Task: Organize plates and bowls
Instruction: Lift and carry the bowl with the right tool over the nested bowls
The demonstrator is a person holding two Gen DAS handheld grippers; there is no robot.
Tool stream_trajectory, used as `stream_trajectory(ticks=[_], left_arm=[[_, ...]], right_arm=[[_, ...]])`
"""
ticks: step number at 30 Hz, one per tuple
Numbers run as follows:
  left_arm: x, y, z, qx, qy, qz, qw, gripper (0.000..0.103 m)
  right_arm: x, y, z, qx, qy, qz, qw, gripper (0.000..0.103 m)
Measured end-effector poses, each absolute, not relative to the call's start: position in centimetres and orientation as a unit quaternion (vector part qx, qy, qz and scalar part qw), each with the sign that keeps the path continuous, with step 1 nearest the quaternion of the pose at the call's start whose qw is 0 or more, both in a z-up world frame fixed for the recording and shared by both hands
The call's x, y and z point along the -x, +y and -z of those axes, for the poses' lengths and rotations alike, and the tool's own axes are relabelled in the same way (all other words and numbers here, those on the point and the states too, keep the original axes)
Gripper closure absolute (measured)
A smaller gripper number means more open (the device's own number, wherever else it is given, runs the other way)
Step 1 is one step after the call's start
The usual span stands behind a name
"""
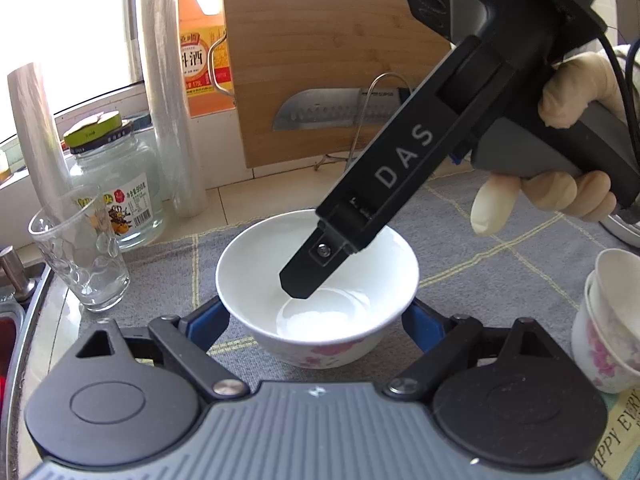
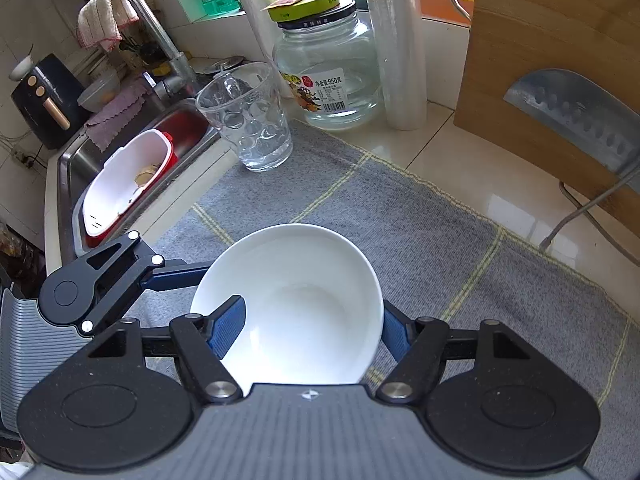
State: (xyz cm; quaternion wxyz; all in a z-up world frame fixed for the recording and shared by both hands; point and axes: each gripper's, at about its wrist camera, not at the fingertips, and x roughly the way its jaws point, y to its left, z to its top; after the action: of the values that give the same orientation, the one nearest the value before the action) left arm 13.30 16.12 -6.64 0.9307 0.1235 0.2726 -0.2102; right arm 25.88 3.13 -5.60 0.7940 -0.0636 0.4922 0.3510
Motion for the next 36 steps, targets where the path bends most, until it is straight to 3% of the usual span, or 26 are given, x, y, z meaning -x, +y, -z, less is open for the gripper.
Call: stream_trajectory(ticks=[36], left_arm=[[-3.3,8.2,2.3,-0.172,0.239,0.28,0.914,0.011]], right_arm=[[-13.7,-7.1,0.0,0.026,0.45,-0.315,0.835,0.027]])
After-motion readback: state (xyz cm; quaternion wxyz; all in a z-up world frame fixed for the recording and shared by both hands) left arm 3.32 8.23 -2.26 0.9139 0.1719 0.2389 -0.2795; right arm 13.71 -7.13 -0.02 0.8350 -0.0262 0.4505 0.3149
